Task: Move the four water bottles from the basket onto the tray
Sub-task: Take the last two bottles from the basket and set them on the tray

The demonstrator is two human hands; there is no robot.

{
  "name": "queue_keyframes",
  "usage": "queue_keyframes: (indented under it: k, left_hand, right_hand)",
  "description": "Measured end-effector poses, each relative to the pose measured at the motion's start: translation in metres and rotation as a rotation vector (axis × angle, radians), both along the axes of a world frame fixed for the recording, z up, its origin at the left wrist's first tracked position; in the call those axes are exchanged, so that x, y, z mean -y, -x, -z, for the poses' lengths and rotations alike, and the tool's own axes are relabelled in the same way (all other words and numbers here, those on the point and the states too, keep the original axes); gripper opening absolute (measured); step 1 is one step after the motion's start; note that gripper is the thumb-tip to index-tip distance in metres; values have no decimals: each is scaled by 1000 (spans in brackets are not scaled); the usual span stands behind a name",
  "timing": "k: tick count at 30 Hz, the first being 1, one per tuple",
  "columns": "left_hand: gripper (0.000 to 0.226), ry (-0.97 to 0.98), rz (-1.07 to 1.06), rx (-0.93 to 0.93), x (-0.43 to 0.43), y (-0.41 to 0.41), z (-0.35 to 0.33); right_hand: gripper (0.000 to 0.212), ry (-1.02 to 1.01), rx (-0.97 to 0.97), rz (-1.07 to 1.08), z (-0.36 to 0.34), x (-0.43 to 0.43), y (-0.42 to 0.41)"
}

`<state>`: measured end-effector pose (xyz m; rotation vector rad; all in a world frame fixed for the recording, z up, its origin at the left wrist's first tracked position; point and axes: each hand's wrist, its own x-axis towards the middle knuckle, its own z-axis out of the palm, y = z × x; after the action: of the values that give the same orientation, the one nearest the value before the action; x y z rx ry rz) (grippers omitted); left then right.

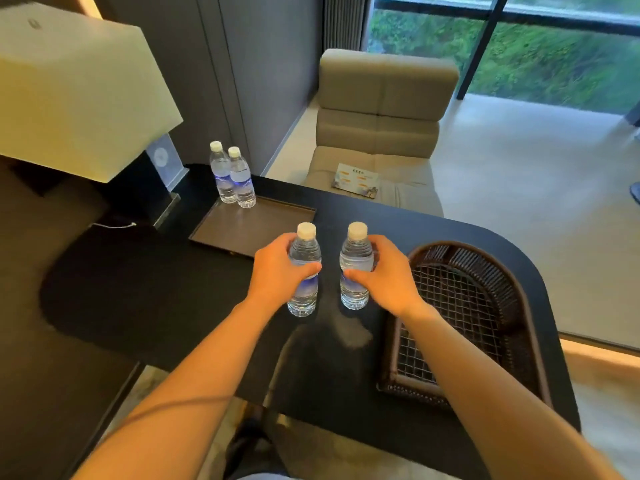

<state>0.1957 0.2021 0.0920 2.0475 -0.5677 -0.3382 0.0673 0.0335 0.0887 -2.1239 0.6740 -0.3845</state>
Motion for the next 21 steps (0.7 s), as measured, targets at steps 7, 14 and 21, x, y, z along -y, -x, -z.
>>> queue_keyframes:
  k: [7, 14, 21]
  left_hand:
    - [56, -106, -89, -52, -51, -146, 31]
    - [60, -131, -100, -79, -73, -279, 58]
    - [59, -116, -122, -71, -66, -371, 85]
  right_hand:
    - [59, -8, -108, -42, 40, -49, -158]
    - [60, -68, -156, -22, 71, -79, -299]
    - [59, -84, -121, 16, 93, -87, -398]
